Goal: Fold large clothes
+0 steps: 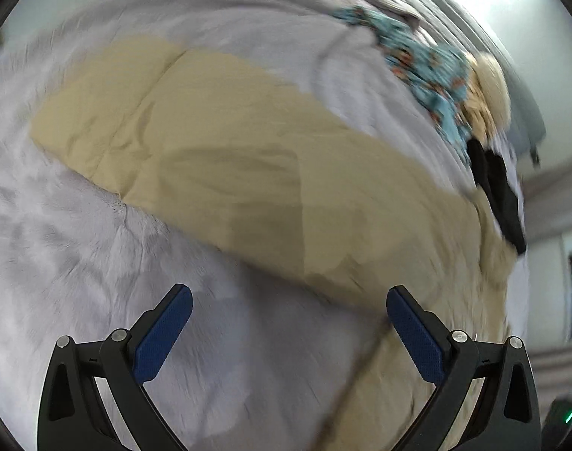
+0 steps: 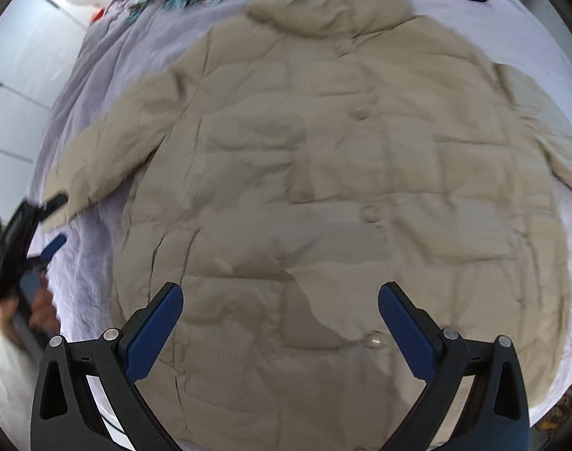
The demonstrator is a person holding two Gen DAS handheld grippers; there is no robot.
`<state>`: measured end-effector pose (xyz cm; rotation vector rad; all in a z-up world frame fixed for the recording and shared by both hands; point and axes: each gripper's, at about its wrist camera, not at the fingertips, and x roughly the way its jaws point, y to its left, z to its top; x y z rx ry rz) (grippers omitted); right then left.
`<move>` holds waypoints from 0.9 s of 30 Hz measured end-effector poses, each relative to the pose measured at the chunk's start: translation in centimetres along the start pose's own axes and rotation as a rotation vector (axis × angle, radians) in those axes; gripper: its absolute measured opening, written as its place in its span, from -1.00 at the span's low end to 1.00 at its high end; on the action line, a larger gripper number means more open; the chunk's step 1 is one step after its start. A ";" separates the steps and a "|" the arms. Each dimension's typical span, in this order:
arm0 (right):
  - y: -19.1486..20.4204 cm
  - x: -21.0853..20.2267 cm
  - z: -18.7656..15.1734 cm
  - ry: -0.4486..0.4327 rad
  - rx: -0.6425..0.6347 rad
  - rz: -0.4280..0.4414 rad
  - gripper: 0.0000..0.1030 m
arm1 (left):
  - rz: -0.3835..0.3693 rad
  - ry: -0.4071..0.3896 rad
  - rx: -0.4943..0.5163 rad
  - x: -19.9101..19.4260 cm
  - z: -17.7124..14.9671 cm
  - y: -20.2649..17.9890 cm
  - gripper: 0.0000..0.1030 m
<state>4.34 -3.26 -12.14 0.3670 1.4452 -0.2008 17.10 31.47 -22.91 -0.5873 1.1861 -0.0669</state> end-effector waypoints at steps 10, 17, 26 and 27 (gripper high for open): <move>2.5 3.8 2.6 -0.059 -0.011 0.101 1.00 | -0.091 -0.136 -0.222 3.2 6.1 4.7 0.92; 4.5 5.2 7.6 -0.131 0.014 0.192 1.00 | -0.055 -0.163 -0.127 2.1 9.5 3.0 -0.84; 7.7 8.8 12.3 -0.145 0.091 0.391 -0.80 | -0.089 -0.315 0.177 -7.2 8.6 -4.3 -0.84; 8.0 9.1 12.4 -0.151 0.088 0.409 -0.80 | -0.092 -0.326 0.202 -7.9 8.4 -5.2 -0.84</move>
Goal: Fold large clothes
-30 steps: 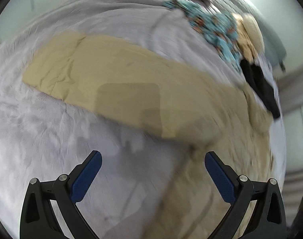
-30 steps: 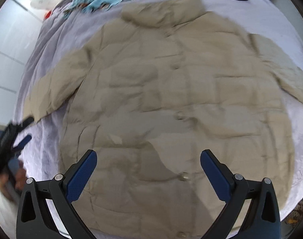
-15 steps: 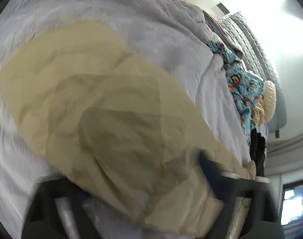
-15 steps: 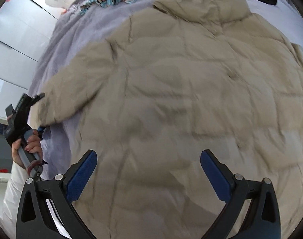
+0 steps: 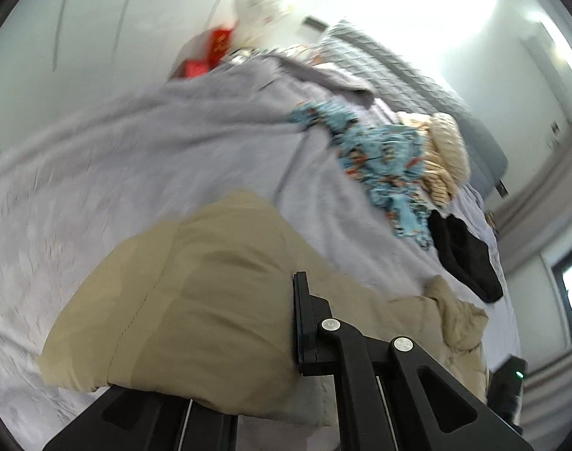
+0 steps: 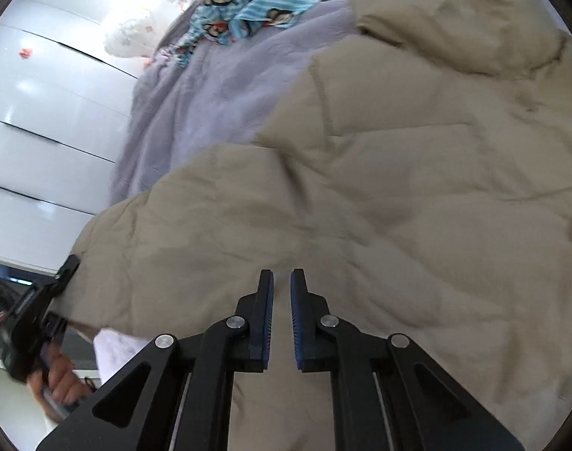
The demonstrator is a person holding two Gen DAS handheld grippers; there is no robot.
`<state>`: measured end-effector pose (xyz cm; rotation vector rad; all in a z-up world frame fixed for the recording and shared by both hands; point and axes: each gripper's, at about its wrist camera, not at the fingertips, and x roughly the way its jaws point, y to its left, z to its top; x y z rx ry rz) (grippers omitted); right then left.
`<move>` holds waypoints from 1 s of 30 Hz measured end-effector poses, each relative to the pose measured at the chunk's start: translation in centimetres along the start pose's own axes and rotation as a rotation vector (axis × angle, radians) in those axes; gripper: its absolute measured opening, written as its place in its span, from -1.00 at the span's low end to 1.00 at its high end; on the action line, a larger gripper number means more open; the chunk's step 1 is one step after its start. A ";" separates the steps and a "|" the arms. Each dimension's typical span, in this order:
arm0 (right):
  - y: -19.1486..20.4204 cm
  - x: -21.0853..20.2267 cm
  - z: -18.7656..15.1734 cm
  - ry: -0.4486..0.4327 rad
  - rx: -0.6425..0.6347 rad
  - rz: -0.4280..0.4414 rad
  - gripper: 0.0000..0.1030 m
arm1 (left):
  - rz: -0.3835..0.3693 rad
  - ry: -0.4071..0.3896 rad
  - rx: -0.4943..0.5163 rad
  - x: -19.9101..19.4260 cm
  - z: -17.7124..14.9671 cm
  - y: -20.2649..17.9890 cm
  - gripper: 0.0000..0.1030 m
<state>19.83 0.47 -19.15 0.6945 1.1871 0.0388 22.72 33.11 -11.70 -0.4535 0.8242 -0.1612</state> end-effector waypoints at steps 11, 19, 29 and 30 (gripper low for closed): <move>-2.3 6.7 0.1 0.180 0.147 0.221 -0.82 | -0.162 0.061 0.315 0.1 -2.6 -17.9 -0.85; -11.5 -6.9 -0.1 0.027 0.070 0.010 -0.81 | -0.223 0.206 0.605 6.5 -12.3 -32.2 -0.84; -23.7 -13.5 -1.7 -0.041 0.208 -0.129 -0.80 | -0.046 0.378 0.753 14.3 -24.5 -34.5 0.92; -23.2 -13.0 -1.4 -0.045 0.212 -0.123 -0.80 | -0.052 0.356 0.747 13.6 -24.2 -34.2 0.98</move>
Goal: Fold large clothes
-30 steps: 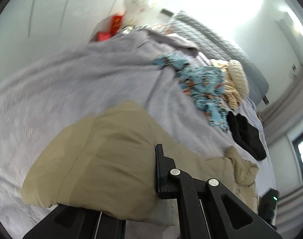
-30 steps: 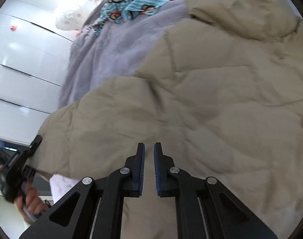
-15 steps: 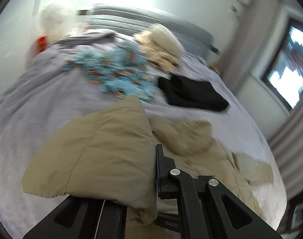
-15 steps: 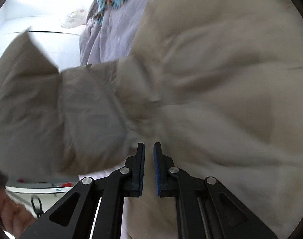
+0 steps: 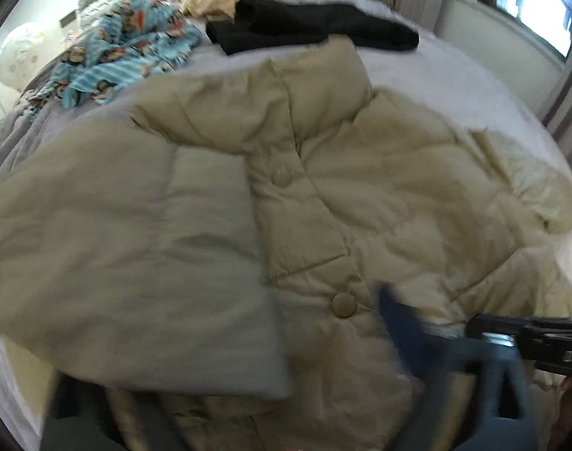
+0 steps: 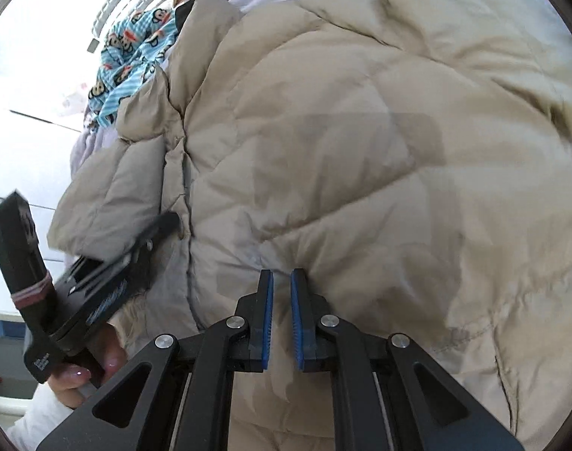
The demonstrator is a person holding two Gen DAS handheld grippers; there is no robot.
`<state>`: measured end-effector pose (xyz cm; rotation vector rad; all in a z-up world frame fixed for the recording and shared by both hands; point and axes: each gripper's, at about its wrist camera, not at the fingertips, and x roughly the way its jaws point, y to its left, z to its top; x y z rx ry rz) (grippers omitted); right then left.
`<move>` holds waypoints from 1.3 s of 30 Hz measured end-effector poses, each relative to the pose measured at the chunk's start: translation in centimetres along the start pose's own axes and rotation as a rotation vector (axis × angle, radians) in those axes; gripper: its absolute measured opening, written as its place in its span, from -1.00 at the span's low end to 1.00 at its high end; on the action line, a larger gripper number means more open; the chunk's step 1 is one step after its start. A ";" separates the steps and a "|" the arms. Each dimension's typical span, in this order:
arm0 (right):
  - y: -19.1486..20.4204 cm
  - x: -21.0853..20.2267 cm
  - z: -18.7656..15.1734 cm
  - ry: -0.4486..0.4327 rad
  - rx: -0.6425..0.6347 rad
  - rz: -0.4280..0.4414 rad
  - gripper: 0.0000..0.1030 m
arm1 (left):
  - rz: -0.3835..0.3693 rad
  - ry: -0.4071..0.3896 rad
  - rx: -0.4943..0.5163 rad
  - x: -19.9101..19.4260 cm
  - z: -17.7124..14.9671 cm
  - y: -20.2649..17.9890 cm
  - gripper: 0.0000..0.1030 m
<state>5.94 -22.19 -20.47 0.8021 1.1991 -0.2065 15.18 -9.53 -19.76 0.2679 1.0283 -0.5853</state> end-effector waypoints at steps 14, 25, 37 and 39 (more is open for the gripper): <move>10.6 -3.5 -3.1 -0.142 -0.440 -0.118 0.60 | 0.142 -0.086 -0.315 -9.5 -5.3 14.2 0.98; 24.3 6.7 -6.7 -0.324 -1.023 -0.432 0.59 | 0.245 0.021 -0.501 -4.9 -10.6 19.6 0.99; 6.1 4.6 6.6 -0.140 -0.049 -0.044 -0.81 | 0.038 -0.046 -0.557 -6.8 -5.6 26.1 0.98; 5.1 5.1 6.8 -0.130 0.005 0.005 -0.85 | -0.015 -0.028 -0.595 -5.7 -4.4 28.0 0.98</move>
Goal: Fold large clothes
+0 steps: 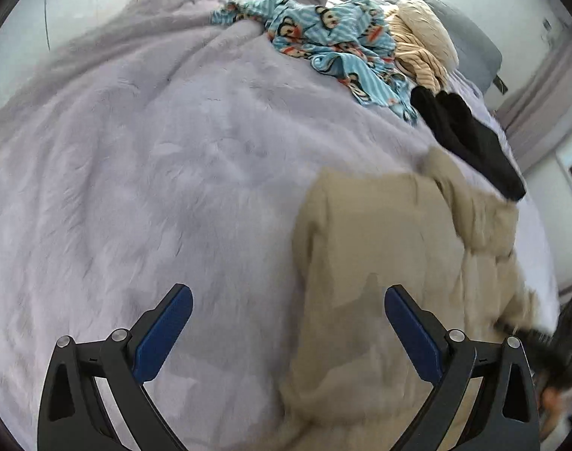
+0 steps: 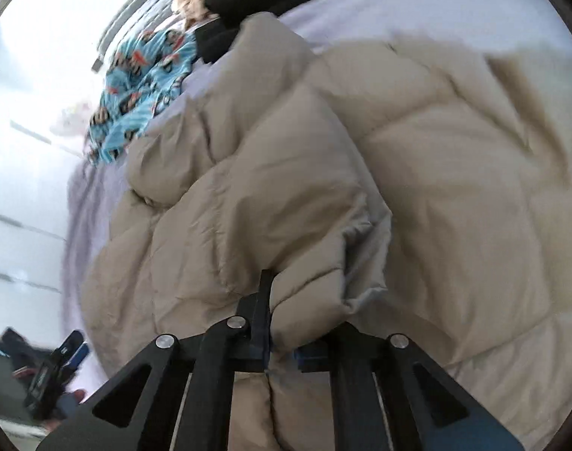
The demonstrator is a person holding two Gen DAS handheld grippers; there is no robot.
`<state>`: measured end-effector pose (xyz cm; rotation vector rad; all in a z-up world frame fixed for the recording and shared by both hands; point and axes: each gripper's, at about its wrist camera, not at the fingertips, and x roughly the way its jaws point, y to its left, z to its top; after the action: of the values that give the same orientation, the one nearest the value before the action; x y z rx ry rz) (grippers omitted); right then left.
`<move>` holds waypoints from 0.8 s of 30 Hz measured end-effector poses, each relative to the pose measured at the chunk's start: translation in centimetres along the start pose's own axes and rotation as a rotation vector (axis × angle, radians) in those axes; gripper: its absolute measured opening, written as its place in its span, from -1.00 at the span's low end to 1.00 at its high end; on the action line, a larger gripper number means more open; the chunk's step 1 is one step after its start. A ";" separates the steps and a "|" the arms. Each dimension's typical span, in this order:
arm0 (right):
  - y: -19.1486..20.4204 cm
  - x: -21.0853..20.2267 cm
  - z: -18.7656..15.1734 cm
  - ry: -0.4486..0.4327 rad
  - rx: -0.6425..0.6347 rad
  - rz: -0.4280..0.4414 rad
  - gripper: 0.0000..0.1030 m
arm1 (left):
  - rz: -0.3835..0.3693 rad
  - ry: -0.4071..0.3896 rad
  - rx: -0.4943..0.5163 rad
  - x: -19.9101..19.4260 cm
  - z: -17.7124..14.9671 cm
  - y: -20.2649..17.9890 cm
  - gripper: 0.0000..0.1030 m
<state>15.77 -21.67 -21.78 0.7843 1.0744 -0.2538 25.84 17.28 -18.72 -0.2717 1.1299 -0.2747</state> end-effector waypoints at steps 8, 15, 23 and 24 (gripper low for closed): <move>0.3 -1.4 -1.4 -0.028 -0.131 -0.138 -0.87 | -0.130 0.084 0.019 4.7 1.6 -3.8 -0.55; -3.9 -3.8 -3.2 -0.035 -0.079 -0.180 -0.88 | 0.018 -0.014 0.287 3.1 -1.3 -8.8 -0.64; -1.0 -1.0 -3.0 -0.025 -0.081 -0.126 -0.88 | 0.233 -0.024 0.250 4.5 1.6 -2.9 -0.64; -0.6 -0.5 -3.0 -0.025 -0.081 -0.129 -0.88 | 0.242 -0.019 0.234 4.4 1.5 -2.2 -0.64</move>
<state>13.16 -20.14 -22.31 0.6384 1.1062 -0.3269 28.77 13.77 -21.10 0.0696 1.0885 -0.1867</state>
